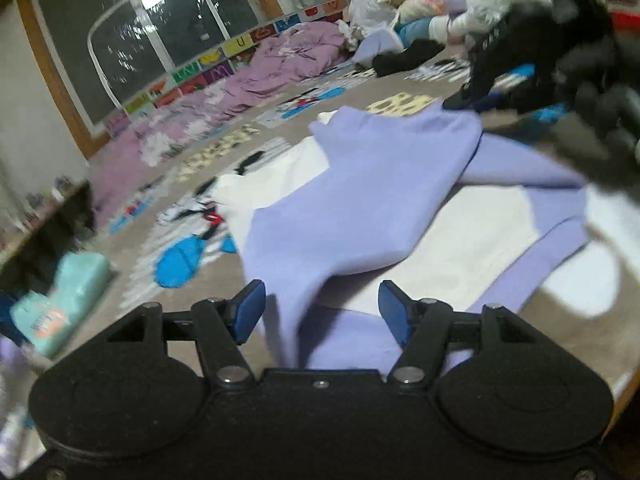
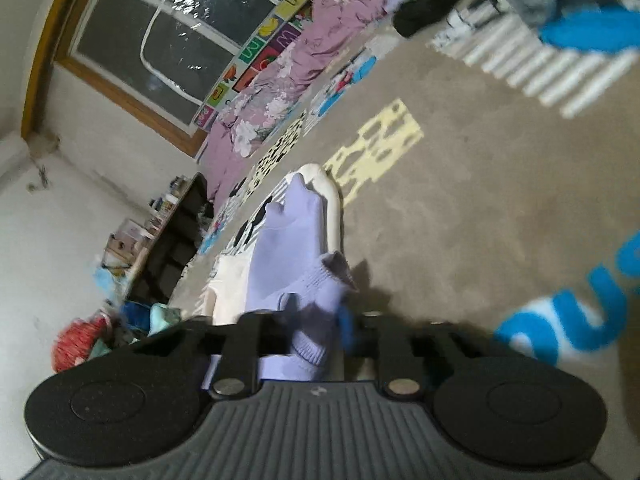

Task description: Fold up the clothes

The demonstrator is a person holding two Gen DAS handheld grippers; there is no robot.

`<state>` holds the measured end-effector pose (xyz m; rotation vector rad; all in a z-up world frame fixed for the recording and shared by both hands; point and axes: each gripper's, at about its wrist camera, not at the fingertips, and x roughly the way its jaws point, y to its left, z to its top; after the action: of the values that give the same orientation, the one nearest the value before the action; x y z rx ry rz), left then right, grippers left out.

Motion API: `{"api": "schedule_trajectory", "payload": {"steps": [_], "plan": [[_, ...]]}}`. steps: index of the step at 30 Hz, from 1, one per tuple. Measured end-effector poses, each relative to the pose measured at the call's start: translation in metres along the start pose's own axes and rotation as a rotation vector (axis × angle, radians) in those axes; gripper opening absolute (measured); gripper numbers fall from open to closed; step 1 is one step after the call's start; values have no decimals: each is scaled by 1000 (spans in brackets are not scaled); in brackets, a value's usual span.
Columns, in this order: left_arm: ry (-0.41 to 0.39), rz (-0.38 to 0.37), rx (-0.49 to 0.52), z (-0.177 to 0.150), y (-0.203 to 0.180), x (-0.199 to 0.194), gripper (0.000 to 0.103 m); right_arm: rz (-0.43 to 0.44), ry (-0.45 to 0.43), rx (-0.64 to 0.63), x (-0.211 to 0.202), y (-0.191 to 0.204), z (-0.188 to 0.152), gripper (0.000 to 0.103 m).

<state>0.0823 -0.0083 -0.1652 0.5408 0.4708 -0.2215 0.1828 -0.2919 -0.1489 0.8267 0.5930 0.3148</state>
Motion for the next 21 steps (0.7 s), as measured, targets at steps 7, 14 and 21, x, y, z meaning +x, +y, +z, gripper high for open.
{"api": "schedule_trajectory", "payload": {"steps": [7,14,21], "plan": [[13,49,30,-4,5,8,22,27,-86,-81,-18,25,3,7],[-5,29,60,-2,7,4,6,65,-157,-48,-52,26,2,6],[-20,-3,95,0,0,-1,6,70,-196,12,-75,8,-6,6]]}}
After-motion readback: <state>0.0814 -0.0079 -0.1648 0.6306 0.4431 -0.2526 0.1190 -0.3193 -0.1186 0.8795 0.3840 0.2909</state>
